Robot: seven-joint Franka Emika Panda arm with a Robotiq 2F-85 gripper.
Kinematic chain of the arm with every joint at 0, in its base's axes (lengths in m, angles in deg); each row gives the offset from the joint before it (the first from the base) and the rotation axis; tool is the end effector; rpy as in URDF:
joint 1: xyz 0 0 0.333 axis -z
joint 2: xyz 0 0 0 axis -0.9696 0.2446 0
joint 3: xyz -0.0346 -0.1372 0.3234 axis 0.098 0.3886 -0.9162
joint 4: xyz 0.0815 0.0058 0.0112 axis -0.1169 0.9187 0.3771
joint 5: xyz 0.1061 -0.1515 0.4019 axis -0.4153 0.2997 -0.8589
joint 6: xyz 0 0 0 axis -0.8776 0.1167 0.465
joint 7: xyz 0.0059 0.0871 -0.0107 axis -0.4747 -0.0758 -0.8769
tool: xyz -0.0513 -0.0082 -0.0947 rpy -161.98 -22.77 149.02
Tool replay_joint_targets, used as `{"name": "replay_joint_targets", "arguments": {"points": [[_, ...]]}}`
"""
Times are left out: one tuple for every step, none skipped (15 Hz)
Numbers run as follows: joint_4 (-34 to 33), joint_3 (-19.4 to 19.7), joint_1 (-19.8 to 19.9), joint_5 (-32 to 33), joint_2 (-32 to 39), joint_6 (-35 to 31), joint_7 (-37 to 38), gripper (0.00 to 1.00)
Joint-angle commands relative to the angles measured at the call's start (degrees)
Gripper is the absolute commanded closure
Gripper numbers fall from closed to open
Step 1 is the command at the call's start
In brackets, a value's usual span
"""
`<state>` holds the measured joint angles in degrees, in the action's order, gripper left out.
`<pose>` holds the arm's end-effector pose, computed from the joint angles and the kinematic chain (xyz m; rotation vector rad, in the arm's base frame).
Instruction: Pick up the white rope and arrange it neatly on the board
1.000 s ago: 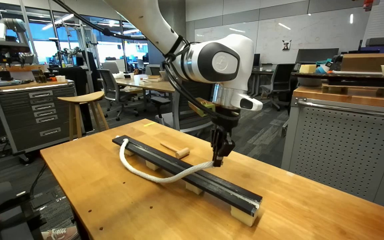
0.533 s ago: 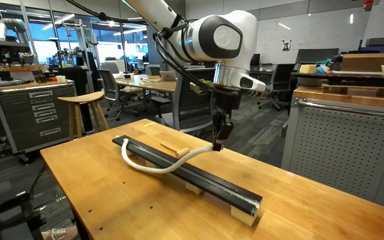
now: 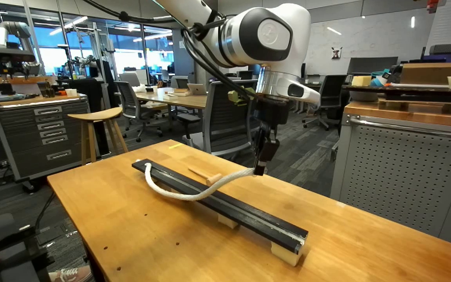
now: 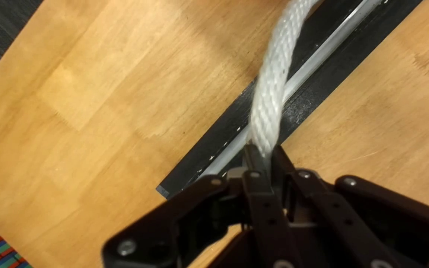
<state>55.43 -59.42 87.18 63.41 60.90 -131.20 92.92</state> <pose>0.7033 -0.2573 0.2763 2.8060 -1.2229 -0.3508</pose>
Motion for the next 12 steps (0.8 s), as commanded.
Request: {"name": "replay_joint_targets", "arguments": {"points": [[-0.3, 0.5, -0.3, -0.3, 0.2, 0.2, -0.2, 0.89], [-0.3, 0.5, -0.3, -0.3, 0.2, 0.3, -0.2, 0.89], [-0.3, 0.5, -0.3, -0.3, 0.2, 0.3, -0.2, 0.89], [-0.3, 0.5, -0.3, -0.3, 0.2, 0.3, -0.2, 0.97], [-0.2, 0.5, -0.4, -0.4, 0.2, 0.0, 0.1, 0.97], [-0.6, 0.5, -0.2, -1.0, 0.4, 0.1, 0.8, 0.97], [-0.7, 0.4, 0.0, -1.6, 0.4, 0.2, 1.1, 0.97], [-0.7, 0.4, 0.2, -2.0, 0.4, 0.3, 1.6, 0.97], [-1.0, 0.4, 0.4, -2.4, 0.4, 0.7, 1.9, 0.97], [-1.4, 0.4, 0.7, -3.1, 0.5, 1.1, 2.3, 0.97], [-1.8, 0.4, 1.0, -3.9, 0.5, 1.5, 2.5, 0.97], [-2.4, 0.4, 1.4, -4.8, 0.6, 1.9, 2.9, 0.97]]}}
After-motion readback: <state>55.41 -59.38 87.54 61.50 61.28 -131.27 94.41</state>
